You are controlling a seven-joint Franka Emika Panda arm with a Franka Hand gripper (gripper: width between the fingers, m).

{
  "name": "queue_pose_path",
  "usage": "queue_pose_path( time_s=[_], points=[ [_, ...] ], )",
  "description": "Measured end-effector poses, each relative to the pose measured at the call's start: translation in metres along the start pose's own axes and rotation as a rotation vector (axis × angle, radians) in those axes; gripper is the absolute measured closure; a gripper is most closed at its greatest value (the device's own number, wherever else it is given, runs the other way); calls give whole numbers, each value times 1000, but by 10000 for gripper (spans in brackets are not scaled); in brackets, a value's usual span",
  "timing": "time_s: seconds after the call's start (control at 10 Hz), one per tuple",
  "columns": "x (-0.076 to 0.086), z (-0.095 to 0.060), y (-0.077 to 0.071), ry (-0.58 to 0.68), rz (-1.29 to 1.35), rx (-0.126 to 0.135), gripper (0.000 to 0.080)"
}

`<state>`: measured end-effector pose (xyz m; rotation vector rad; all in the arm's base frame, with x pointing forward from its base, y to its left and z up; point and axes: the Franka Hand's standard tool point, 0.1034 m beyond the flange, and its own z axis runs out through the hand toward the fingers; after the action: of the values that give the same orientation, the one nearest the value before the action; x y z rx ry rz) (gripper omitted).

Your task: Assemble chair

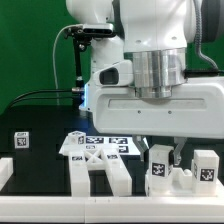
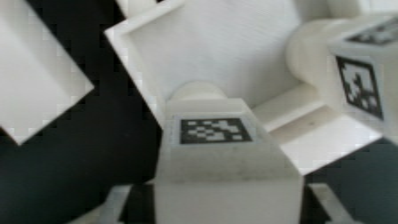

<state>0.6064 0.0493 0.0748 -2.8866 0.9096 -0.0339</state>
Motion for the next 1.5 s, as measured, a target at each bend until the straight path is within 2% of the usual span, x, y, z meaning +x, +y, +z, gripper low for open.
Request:
queue_pose_path(
  time_s=[0.2, 0.3, 0.4, 0.5, 0.6, 0.8, 1.0, 1.1, 1.2, 1.5],
  points=[
    [-1, 2, 0, -15, 345, 2, 514],
    [-3, 2, -2, -28, 523, 15, 514],
    [0, 0, -3, -54, 686, 49, 514],
    [1, -1, -3, -71, 765, 63, 514],
    [0, 0, -4, -72, 781, 62, 514],
    [-2, 1, -4, -64, 653, 56, 514],
    [-2, 2, -2, -58, 397, 60, 265],
    [0, 2, 1, -55, 213, 63, 265],
    [0, 2, 1, -53, 129, 65, 174],
    [-1, 3, 1, -46, -61, 62, 151]
  ],
)
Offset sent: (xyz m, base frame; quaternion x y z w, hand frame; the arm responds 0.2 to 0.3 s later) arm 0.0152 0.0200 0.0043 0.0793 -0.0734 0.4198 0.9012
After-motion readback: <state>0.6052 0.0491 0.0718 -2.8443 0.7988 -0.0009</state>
